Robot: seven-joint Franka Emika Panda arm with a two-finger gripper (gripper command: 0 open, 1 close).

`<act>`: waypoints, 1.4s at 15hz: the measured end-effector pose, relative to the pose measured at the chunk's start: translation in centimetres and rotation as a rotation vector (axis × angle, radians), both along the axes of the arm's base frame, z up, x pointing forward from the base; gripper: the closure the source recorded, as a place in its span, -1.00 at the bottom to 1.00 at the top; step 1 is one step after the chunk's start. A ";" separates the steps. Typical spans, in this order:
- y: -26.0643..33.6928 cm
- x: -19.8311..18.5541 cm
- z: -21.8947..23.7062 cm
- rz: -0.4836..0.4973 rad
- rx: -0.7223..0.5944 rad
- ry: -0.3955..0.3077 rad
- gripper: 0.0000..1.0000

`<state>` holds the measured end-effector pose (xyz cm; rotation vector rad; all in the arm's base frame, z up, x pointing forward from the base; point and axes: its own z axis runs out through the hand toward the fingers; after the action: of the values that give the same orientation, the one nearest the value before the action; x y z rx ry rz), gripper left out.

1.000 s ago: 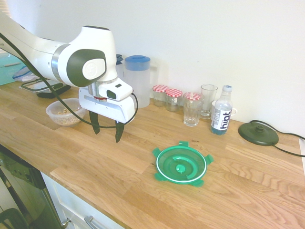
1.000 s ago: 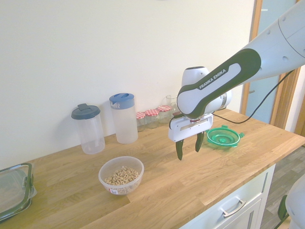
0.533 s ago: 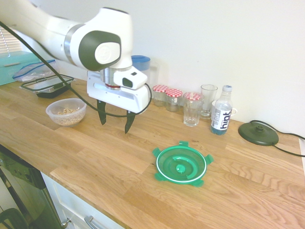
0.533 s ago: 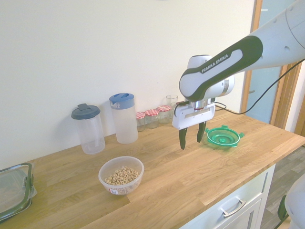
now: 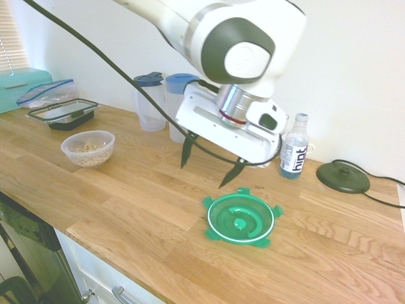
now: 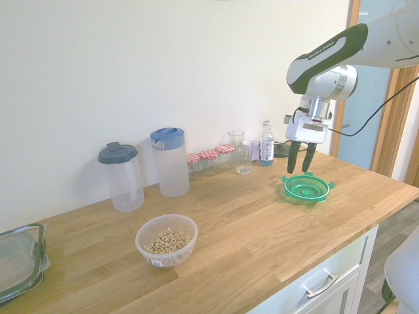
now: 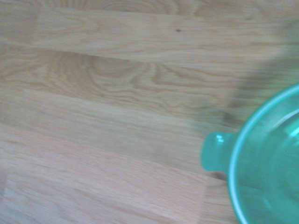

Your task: Cover the lid of food container

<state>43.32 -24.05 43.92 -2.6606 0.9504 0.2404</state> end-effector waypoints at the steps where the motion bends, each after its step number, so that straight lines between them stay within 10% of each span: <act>1: -2.2 0.0 -0.4 -0.016 0.015 0.006 -1.00; 8: -13.1 -0.3 -3.8 -0.126 0.144 0.041 -1.00; 21: -15.4 3.0 -11.4 -0.120 0.304 0.025 -1.00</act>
<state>46.33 -39.46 32.50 -2.3217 0.9894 0.3606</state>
